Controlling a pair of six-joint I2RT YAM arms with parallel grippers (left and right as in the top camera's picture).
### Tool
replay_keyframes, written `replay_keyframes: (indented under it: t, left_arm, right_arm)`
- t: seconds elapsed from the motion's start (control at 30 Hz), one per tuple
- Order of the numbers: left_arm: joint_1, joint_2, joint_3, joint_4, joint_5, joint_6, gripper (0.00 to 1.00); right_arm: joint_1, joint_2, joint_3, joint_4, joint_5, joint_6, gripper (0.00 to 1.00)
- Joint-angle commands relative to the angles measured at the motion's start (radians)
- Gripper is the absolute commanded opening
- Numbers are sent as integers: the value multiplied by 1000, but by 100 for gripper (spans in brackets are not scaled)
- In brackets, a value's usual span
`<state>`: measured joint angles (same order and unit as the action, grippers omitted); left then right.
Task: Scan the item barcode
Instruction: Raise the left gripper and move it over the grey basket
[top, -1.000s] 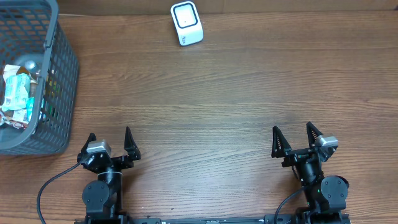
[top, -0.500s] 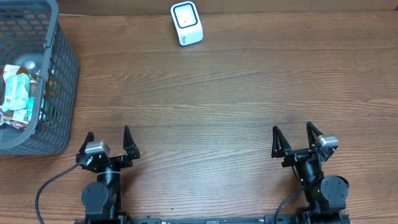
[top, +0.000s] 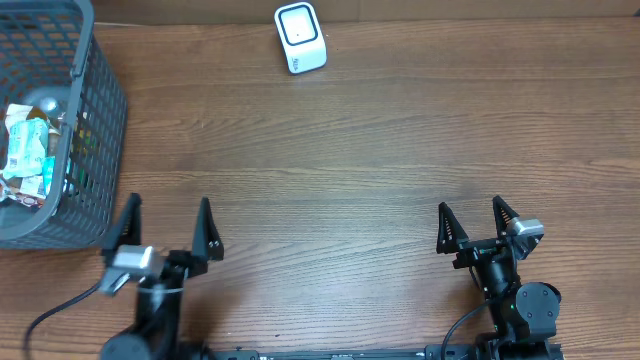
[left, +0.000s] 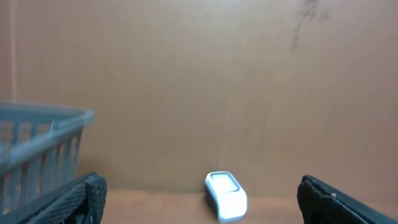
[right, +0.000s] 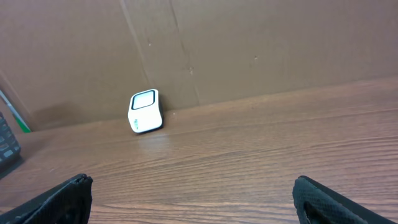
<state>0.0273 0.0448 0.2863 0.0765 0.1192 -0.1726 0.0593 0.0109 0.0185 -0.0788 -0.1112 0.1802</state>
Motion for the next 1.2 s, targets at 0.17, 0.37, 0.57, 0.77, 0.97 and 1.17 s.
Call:
replay_keyframes:
  t: [0.17, 0.37, 0.57, 0.77, 0.97, 1.17]
  left_arm:
    - [-3, 342, 736, -526, 112, 49, 100]
    - [-4, 727, 1286, -974, 378, 103, 100]
    - [-3, 958, 1508, -1075, 590, 98, 100]
    - [-3, 1053, 1508, -1076, 485, 87, 99]
    - [-3, 1138, 1508, -1110, 341, 52, 100]
    - [-3, 1193, 1508, -1165, 204, 34, 100]
  right_arm:
    - [-5, -8, -10, 4, 13, 3, 100]
    - [-5, -8, -10, 4, 13, 3, 100]
    - [-5, -8, -10, 4, 13, 3, 100]
    - [-5, -8, -10, 4, 13, 3, 100]
    - [-5, -8, -10, 4, 13, 3, 100]
    - [-5, -8, -10, 4, 13, 3, 100]
